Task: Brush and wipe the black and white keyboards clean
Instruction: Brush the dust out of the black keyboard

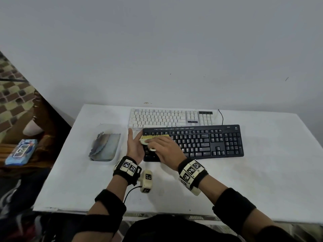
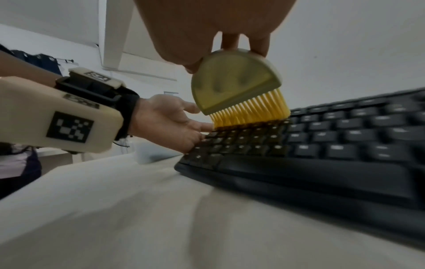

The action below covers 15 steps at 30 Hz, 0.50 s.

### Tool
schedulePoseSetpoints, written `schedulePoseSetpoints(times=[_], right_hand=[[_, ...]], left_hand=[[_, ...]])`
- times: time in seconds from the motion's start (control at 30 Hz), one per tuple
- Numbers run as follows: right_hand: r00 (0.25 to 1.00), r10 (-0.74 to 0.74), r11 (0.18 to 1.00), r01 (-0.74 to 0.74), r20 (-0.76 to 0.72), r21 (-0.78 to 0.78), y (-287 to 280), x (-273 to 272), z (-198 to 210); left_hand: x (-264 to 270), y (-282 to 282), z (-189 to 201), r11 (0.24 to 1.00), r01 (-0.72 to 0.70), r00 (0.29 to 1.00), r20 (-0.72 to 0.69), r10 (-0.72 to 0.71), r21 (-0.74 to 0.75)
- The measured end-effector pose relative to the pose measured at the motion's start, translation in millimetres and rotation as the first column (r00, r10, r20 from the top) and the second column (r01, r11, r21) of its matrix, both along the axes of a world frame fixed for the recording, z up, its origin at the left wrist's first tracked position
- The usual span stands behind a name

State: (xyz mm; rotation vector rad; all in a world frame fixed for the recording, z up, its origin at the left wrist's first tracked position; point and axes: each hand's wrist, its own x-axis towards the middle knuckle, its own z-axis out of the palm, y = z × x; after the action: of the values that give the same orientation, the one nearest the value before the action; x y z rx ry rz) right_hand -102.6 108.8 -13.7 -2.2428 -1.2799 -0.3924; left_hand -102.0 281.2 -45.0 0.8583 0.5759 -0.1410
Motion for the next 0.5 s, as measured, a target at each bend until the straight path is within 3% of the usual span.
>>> schedulePoseSetpoints(times=[0.2, 0.5], right_hand=[[0.995, -0.099, 0.993, 0.099, 0.003, -0.057, -37, 1, 5], [0.999, 0.028, 1.000, -0.027, -0.033, 0.006, 6, -6, 13]], left_hand=[[2, -3, 1, 1.000, -0.007, 1.000, -0.021, 0.007, 0.028], [-3, -1, 1, 1.000, 0.020, 1.000, 0.024, -0.020, 0.004]])
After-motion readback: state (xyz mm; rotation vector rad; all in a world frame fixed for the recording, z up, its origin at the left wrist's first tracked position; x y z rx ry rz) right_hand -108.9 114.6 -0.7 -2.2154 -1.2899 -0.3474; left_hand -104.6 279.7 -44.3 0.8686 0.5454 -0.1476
